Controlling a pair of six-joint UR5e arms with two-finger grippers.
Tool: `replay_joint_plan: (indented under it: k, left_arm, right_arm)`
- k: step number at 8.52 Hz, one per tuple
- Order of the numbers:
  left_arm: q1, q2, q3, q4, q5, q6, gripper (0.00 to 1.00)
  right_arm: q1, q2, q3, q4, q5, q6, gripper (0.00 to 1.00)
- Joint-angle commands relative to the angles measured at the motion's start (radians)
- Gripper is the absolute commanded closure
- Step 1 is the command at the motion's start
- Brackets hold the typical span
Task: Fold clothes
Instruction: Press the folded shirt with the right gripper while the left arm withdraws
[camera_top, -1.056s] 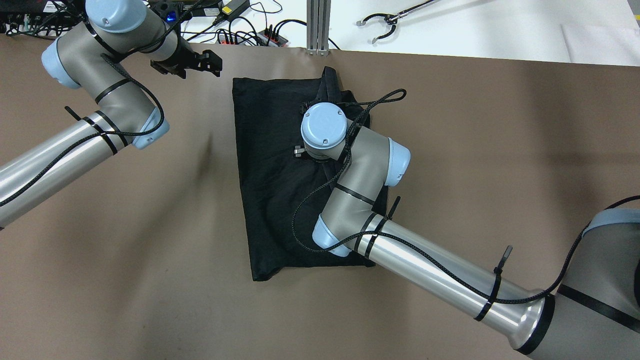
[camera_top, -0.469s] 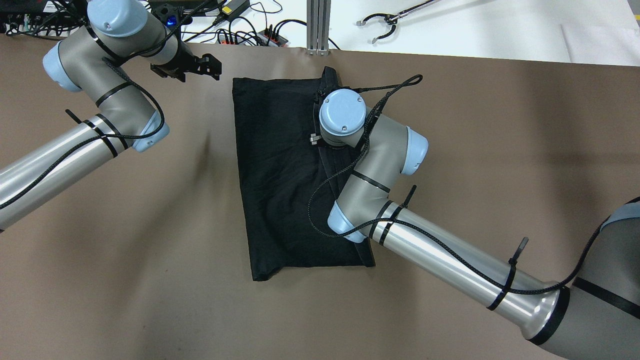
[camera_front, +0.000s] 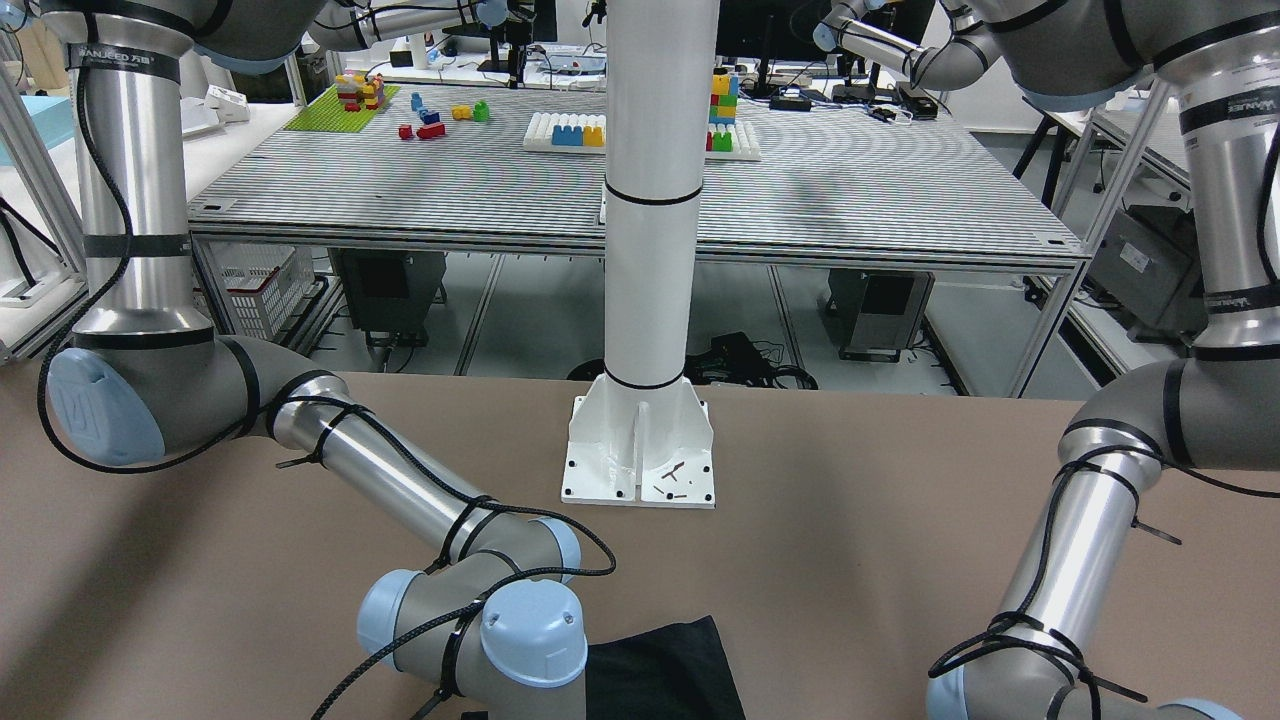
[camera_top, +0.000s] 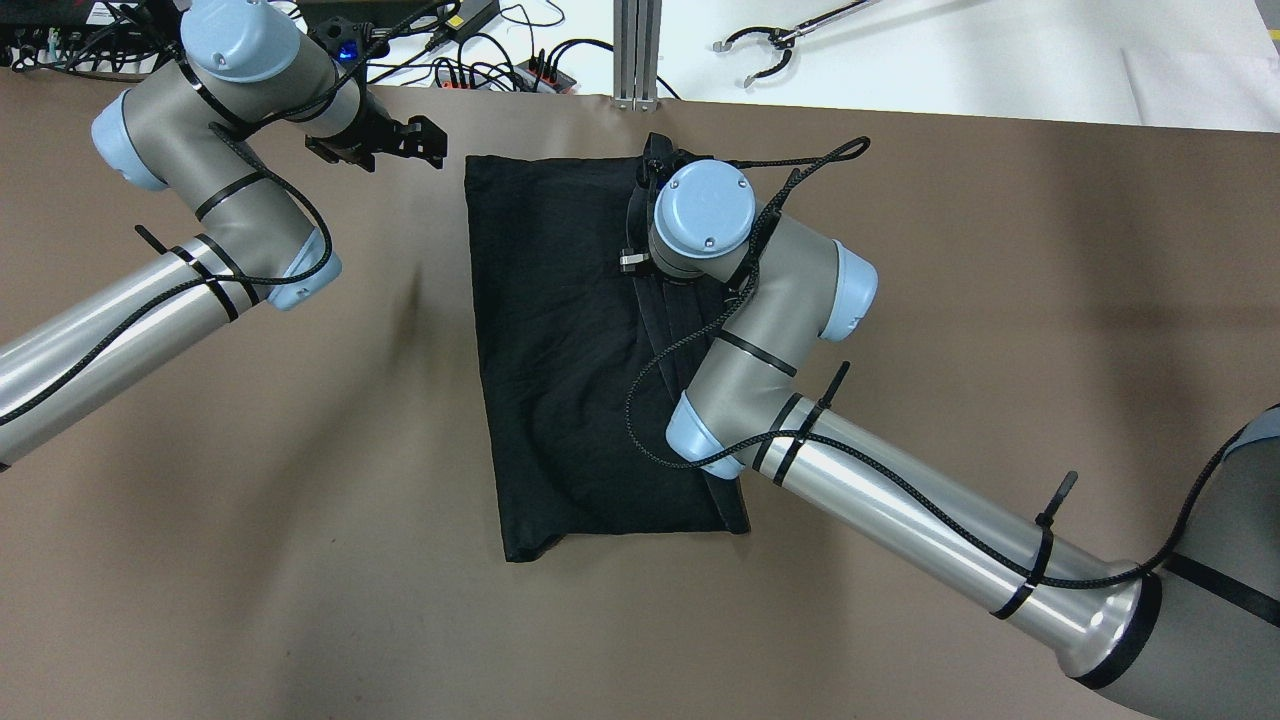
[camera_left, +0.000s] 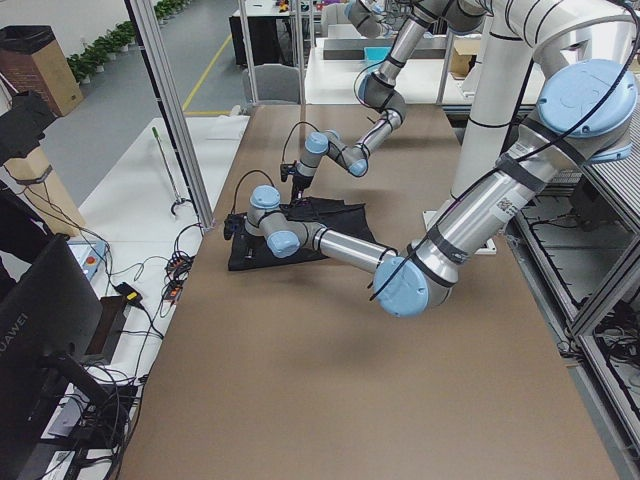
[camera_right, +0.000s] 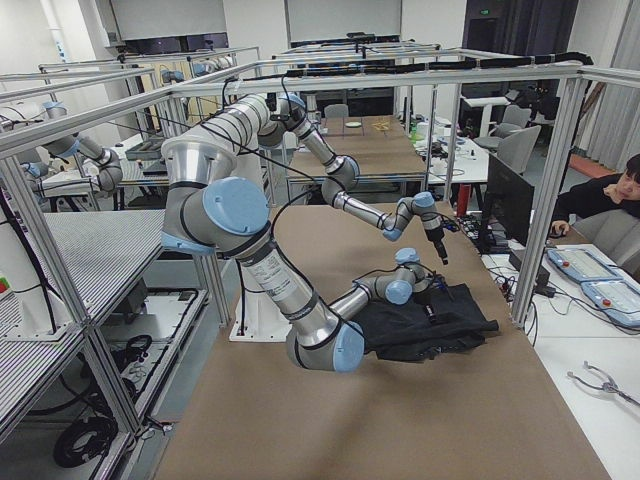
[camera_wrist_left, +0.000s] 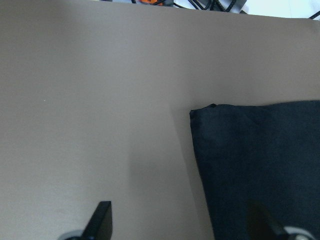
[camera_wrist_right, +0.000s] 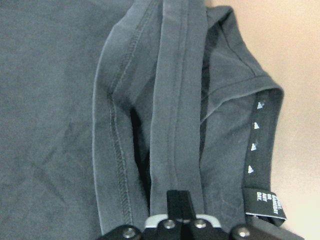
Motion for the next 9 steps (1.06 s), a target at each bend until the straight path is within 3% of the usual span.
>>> replay_joint_plan:
  k: [1,4,5,8,9]
  left_arm:
    - [0.001,0.006,-0.005,0.0,0.002,-0.003,0.06]
    - [0.001,0.013,-0.018,-0.002,0.005,-0.012,0.06]
    - [0.001,0.015,-0.022,0.0,0.005,-0.012,0.06]
    - [0.001,0.021,-0.022,-0.002,0.005,-0.012,0.06]
    - [0.001,0.023,-0.022,-0.002,0.005,-0.011,0.06]
  right_arm:
    - [-0.011,0.081,-0.091,0.0,-0.005,0.169,0.36]
    - [-0.023,0.109,-0.172,0.04,-0.028,0.194,0.55]
    - [-0.026,0.114,-0.214,0.085,-0.04,0.194,0.66]
    - [-0.027,0.114,-0.223,0.091,-0.044,0.191,0.74]
    - [-0.026,0.115,-0.222,0.092,-0.044,0.186,0.89]
